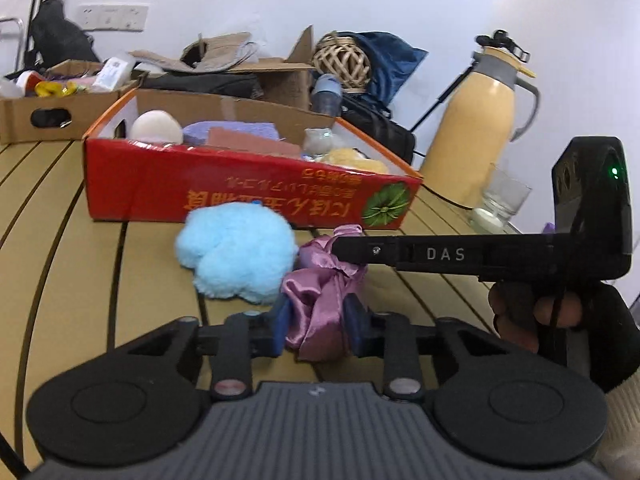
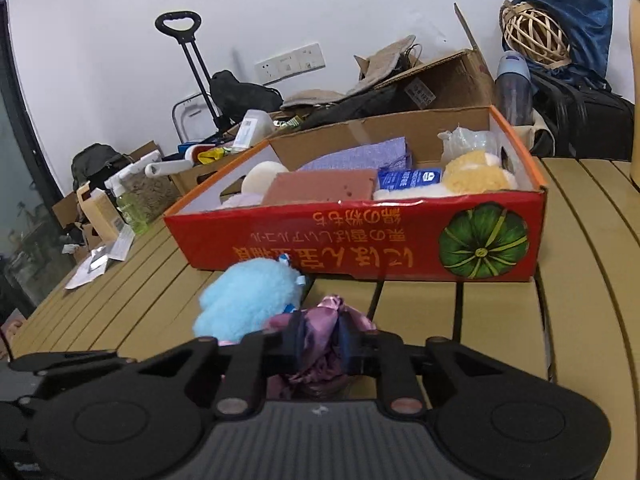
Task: Organize soft objects
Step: 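Carry the pink satin bow into the box and open both grippers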
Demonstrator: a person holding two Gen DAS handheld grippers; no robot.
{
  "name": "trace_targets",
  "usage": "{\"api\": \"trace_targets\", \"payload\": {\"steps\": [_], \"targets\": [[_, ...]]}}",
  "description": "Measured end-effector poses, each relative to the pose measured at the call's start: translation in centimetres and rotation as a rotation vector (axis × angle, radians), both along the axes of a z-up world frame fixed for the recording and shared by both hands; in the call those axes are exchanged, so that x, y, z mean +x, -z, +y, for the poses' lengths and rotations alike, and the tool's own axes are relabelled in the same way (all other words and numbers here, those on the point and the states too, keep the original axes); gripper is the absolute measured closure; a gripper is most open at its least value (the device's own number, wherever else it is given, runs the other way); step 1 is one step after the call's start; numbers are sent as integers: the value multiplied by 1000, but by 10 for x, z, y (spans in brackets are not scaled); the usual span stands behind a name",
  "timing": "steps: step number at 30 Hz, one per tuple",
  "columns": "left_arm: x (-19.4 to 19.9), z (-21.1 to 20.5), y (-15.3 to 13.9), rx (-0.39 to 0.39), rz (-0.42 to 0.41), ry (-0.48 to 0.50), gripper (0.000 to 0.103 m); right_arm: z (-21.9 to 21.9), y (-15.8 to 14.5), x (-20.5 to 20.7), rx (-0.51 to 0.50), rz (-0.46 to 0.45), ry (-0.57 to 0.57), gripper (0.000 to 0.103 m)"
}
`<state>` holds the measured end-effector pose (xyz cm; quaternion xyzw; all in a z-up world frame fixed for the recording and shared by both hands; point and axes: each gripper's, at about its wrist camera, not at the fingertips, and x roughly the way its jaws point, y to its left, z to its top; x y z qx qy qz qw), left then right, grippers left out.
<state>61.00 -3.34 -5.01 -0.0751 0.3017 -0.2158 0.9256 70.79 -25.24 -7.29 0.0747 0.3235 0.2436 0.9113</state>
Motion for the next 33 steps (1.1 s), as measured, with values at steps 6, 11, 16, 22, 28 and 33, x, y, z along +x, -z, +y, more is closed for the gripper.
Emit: {"api": "trace_targets", "payload": {"steps": [6, 11, 16, 22, 28, 33], "targets": [[-39, 6, -16, -48, -46, 42, 83, -5, -22, -47, 11, -70, 47, 90], [-92, 6, 2, -104, 38, 40, 87, -14, -4, -127, 44, -24, 196, 91], [-130, 8, -24, -114, -47, 60, 90, -17, -23, -181, 43, -75, 203, 92], [-145, 16, -67, -124, -164, 63, 92, -7, -62, -203, 67, -184, 183, 92], [-77, 35, -123, -138, -264, 107, 92, 1, -116, -156, 87, -300, 145, 92], [36, 42, -147, -101, -229, 102, 92, 4, -147, -39, 152, -240, 142, 92]]}}
